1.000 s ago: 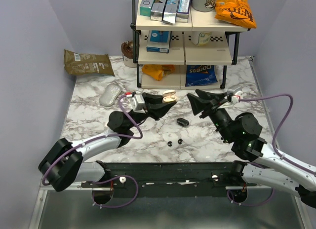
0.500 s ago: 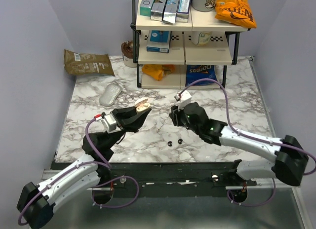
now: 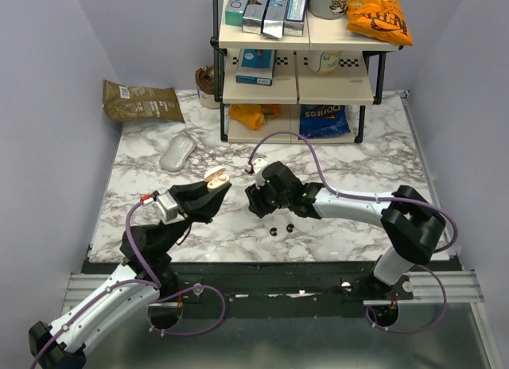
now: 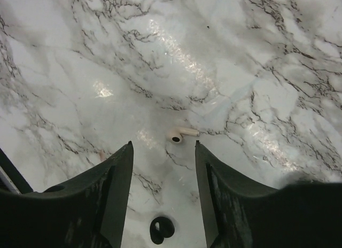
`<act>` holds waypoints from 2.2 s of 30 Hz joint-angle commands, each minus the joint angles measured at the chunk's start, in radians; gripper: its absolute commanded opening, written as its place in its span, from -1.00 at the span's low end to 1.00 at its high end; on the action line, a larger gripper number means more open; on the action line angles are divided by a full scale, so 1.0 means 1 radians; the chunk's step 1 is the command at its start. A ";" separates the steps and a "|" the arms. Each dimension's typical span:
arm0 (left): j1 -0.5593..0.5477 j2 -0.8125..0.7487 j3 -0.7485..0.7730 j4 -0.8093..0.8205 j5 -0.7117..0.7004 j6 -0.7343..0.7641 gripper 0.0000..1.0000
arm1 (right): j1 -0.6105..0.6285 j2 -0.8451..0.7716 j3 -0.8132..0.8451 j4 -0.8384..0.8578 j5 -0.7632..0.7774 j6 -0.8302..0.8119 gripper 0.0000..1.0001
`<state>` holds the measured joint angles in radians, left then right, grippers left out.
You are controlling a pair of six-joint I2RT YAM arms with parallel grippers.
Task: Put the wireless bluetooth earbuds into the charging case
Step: Adjust the earbud at the center of the board.
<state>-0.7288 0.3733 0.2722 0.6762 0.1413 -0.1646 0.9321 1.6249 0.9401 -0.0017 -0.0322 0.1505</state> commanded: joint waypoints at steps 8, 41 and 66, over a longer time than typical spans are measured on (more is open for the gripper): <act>-0.008 -0.004 0.015 -0.041 -0.016 -0.006 -1.00 | -0.004 0.130 0.068 -0.075 -0.015 -0.025 0.16; -0.014 -0.022 0.010 -0.050 -0.020 -0.023 -1.00 | -0.004 0.187 0.088 -0.098 0.071 0.119 -0.05; -0.026 -0.019 0.012 -0.064 -0.022 -0.016 -1.00 | -0.004 0.184 0.069 -0.061 0.012 0.003 0.00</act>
<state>-0.7483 0.3580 0.2722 0.6182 0.1383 -0.1802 0.9298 1.7679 0.9611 -0.0189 -0.0059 0.1963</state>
